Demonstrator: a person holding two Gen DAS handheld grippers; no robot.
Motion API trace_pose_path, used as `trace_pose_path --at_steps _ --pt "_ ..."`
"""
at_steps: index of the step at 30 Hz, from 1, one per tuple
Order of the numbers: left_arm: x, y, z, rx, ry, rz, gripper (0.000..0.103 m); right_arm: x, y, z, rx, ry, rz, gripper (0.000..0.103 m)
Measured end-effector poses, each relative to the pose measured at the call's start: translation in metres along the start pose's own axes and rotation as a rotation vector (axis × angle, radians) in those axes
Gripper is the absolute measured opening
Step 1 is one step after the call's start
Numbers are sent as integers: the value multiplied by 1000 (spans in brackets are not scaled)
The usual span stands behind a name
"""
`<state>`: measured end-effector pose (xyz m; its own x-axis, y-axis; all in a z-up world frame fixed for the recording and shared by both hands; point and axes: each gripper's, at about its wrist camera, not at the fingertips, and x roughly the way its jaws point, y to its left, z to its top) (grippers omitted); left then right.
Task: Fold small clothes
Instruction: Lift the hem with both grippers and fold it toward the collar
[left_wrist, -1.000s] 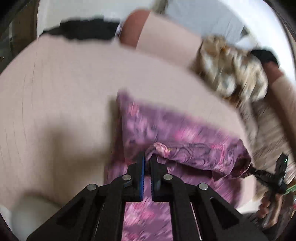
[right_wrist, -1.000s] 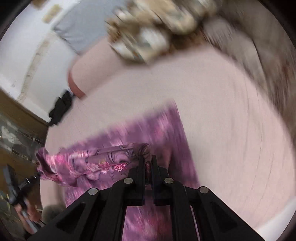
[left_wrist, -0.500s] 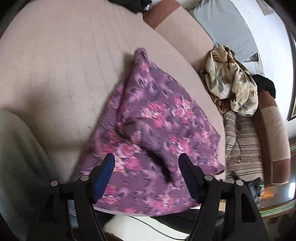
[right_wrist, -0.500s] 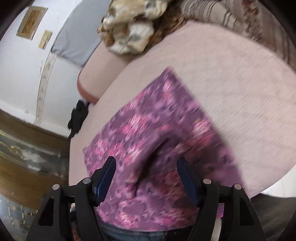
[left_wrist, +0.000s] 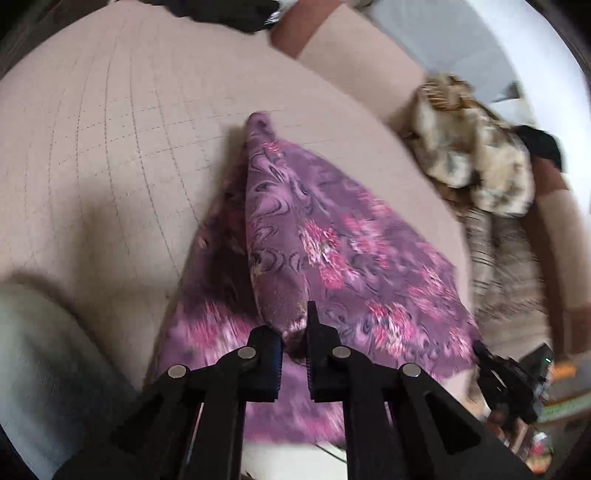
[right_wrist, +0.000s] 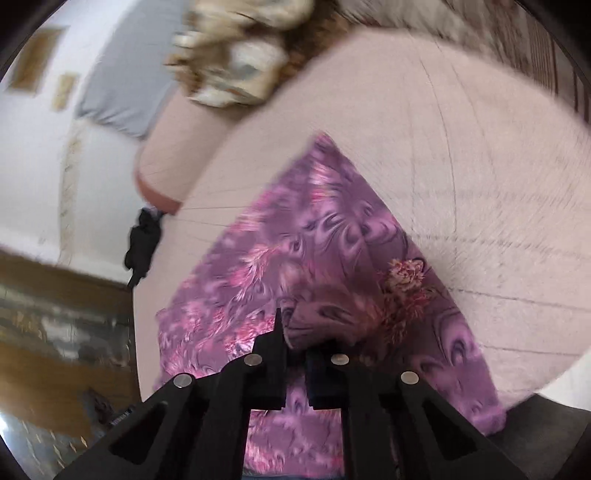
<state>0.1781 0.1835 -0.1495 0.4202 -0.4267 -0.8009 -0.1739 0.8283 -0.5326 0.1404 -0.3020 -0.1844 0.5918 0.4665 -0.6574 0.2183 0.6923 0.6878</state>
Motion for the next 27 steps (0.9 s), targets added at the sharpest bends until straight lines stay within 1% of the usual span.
trace_pose_path --at_steps 2,3,4,5,6,7,8,10,12,14,16,17,18,19,21,22,23,24,25,26,27 --pt "-10 7 -15 16 31 -11 9 -33 14 -16 -86 -65 -33 7" --pt "-6 10 -24 28 54 6 9 -40 15 -23 -113 -76 -59 7" --pt "5 14 -31 36 85 39 9 -42 14 -30 -131 -73 -97 7" --pt "15 18 -35 39 107 67 9 -38 9 -38 -141 -55 -150 7" --pt "32 23 -40 43 148 108 9 -24 1 -46 -134 -8 -204 7" --pt "41 27 -43 37 172 125 9 -8 -5 -49 -118 51 -262 7" --pt "50 32 -47 16 191 127 9 1 -4 -50 -136 70 -320 7" --pt "49 32 -51 7 171 126 9 11 2 -53 -193 82 -427 6" --pt "38 28 -53 40 132 139 9 6 11 -60 -239 60 -462 6" --pt "36 28 -56 69 122 179 9 6 14 -66 -248 58 -483 6" --pt "48 31 -57 113 132 233 10 16 9 -71 -243 86 -503 5" --pt "52 32 -59 116 136 246 10 24 5 -70 -235 112 -515 5" --pt "53 27 -59 138 135 253 10 28 2 -69 -224 124 -519 5" --pt "51 20 -61 181 120 264 11 28 0 -68 -208 128 -521 5" --pt "52 1 -64 257 99 299 15 27 2 -68 -212 125 -533 7" --pt "50 -1 -64 272 103 301 15 30 4 -69 -227 136 -543 11" --pt "47 0 -62 265 99 285 18 29 5 -69 -232 137 -538 12" --pt "39 1 -59 242 84 256 21 24 7 -68 -230 119 -531 12" --pt "32 1 -54 214 67 215 28 12 15 -69 -231 70 -494 17" --pt "21 3 -49 180 43 163 43 2 21 -67 -234 30 -455 23" --pt "9 5 -42 158 12 135 53 -13 29 -66 -237 -15 -402 37"
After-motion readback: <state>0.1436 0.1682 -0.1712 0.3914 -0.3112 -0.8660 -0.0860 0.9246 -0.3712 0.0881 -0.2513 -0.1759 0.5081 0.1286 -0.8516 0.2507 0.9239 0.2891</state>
